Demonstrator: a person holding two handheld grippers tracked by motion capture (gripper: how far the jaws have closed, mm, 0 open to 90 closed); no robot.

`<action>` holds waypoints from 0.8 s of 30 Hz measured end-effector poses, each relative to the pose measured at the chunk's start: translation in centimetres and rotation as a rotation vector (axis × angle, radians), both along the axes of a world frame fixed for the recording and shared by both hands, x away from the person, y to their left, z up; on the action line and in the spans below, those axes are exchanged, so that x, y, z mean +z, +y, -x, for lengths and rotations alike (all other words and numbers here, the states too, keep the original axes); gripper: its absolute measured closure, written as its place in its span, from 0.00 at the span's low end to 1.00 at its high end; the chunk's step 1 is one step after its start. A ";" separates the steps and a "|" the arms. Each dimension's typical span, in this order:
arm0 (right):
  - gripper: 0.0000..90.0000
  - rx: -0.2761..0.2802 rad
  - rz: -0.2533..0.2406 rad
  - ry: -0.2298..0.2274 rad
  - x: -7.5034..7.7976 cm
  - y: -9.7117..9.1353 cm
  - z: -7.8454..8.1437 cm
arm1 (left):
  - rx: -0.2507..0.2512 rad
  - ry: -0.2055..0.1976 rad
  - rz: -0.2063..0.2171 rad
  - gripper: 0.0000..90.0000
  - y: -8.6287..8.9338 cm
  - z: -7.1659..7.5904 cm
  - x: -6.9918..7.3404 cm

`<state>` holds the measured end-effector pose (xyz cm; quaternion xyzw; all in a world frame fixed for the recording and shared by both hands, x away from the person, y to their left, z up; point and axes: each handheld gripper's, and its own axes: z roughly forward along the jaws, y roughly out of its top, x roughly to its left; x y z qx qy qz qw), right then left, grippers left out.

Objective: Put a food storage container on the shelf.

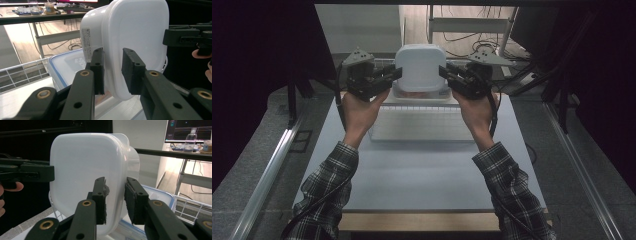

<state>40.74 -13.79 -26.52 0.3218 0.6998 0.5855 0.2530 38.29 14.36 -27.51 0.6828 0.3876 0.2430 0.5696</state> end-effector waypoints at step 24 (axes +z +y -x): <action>0.66 -0.038 0.026 0.011 0.9 1.0 -2.3 | 0.026 0.047 -0.007 0.69 -0.4 -2.8 0.9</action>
